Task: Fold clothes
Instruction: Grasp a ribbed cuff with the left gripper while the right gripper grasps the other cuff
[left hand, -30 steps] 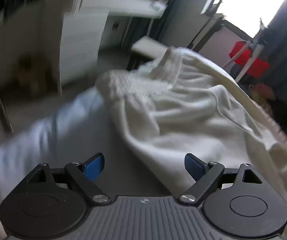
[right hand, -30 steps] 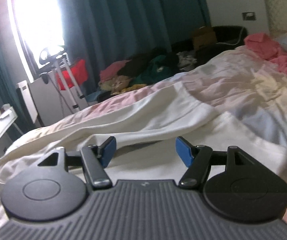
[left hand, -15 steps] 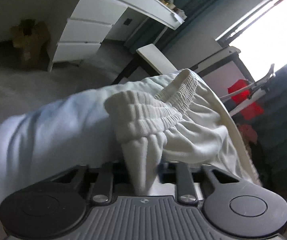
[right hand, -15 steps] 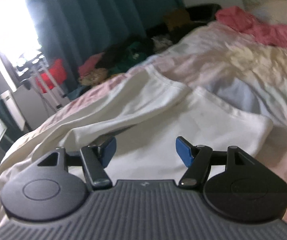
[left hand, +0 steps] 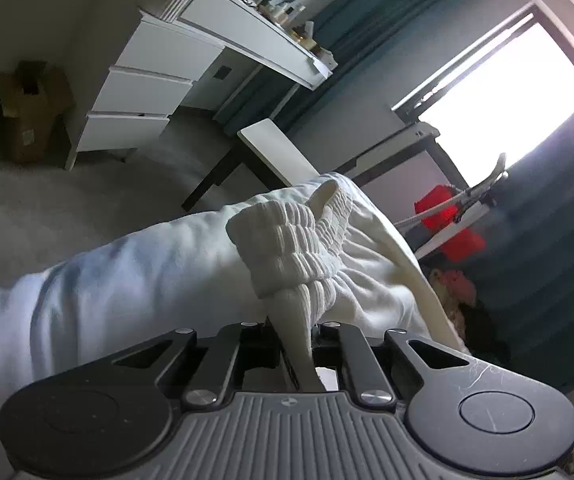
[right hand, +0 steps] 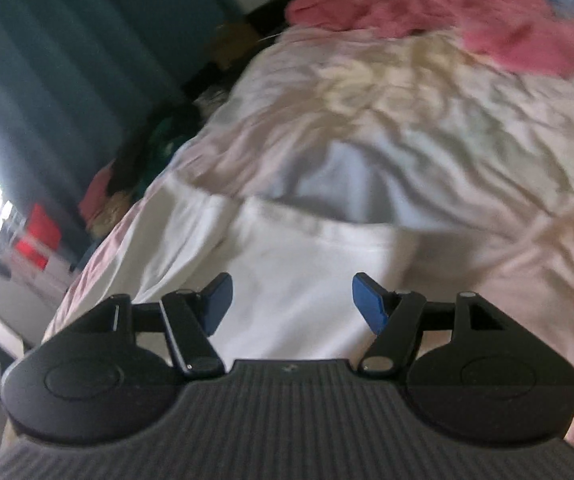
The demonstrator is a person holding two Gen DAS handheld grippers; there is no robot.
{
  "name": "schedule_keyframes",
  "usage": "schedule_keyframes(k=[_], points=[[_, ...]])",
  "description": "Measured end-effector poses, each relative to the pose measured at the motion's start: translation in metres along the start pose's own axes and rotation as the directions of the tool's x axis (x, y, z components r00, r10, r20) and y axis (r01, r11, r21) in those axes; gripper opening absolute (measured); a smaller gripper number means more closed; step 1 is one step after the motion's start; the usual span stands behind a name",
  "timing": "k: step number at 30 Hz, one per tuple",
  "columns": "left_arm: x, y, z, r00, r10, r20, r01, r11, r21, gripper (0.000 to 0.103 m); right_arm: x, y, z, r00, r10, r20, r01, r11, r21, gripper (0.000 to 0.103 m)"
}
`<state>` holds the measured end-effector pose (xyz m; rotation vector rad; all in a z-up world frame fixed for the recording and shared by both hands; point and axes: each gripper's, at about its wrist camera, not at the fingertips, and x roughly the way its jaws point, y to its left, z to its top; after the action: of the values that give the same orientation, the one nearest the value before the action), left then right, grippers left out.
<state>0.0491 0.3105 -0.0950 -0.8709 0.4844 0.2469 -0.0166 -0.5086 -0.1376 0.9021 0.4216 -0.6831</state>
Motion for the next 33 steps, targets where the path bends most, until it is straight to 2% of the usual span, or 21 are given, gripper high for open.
schedule_keyframes(k=[3, 6, 8, 12, 14, 17, 18, 19, 21, 23, 28, 31, 33], points=[[-0.003, 0.001, 0.002, 1.000, 0.001, 0.001, -0.001, 1.000, -0.012, 0.010, -0.001, -0.026, 0.001, 0.999, -0.034, 0.012, 0.031, 0.988, 0.148, 0.070], [-0.004, -0.001, 0.002, 1.000, 0.014, 0.007, -0.014, 1.000, 0.009, 0.010, -0.002, -0.042, 0.000, 0.997, -0.070, 0.026, 0.061, 0.967, 0.249, 0.070], [-0.004, -0.003, 0.002, 1.000, 0.013, 0.013, -0.013, 1.000, 0.011, 0.010, -0.004, -0.053, -0.001, 0.996, -0.073, 0.056, 0.052, 0.950, 0.308, 0.069], [-0.002, -0.004, 0.001, 1.000, 0.018, 0.018, -0.018, 1.000, 0.015, 0.010, 0.020, -0.061, -0.007, 1.000, -0.009, -0.017, 0.015, 0.933, 0.359, 0.068], [0.001, -0.001, 0.001, 1.000, 0.016, 0.013, -0.016, 1.000, -0.016, 0.010, 0.034, -0.062, -0.010, 0.998, 0.019, -0.060, 0.005, 0.925, 0.380, 0.068], [0.005, 0.003, 0.001, 1.000, 0.020, 0.007, -0.020, 0.999, -0.047, 0.010, 0.059, -0.060, -0.016, 0.991, 0.044, -0.126, 0.011, 0.915, 0.403, 0.060], [0.005, 0.003, 0.001, 1.000, 0.024, 0.008, -0.024, 0.999, -0.048, 0.010, 0.063, -0.058, -0.017, 0.991, 0.039, -0.132, 0.018, 0.915, 0.404, 0.053], [0.006, 0.002, 0.001, 1.000, 0.028, 0.009, -0.028, 0.999, -0.045, 0.010, 0.063, -0.054, -0.017, 0.992, 0.030, -0.119, 0.018, 0.921, 0.389, 0.047], [0.007, -0.001, -0.001, 0.999, 0.033, 0.017, -0.032, 0.999, -0.023, 0.010, 0.062, -0.044, -0.016, 0.996, 0.015, -0.083, 0.015, 0.937, 0.350, 0.023], [0.006, -0.002, 0.000, 0.999, 0.028, 0.022, -0.027, 0.999, -0.020, 0.010, 0.056, -0.035, -0.013, 0.999, 0.038, -0.030, -0.027, 0.950, 0.310, 0.007], [0.004, -0.009, 0.008, 0.999, -0.013, 0.047, 0.016, 0.998, -0.063, 0.009, 0.024, -0.029, -0.001, 0.987, 0.093, 0.129, -0.130, 0.941, 0.313, 0.005], [0.025, -0.034, 0.026, 0.998, -0.014, 0.063, 0.018, 0.997, -0.069, 0.009, 0.016, -0.017, 0.011, 0.979, 0.113, 0.170, -0.159, 0.944, 0.289, 0.005], [0.039, -0.051, 0.038, 0.997, -0.014, 0.074, 0.020, 0.997, -0.072, 0.009, 0.036, 0.012, 0.020, 0.976, 0.114, 0.184, -0.157, 0.959, 0.237, 0.005]])
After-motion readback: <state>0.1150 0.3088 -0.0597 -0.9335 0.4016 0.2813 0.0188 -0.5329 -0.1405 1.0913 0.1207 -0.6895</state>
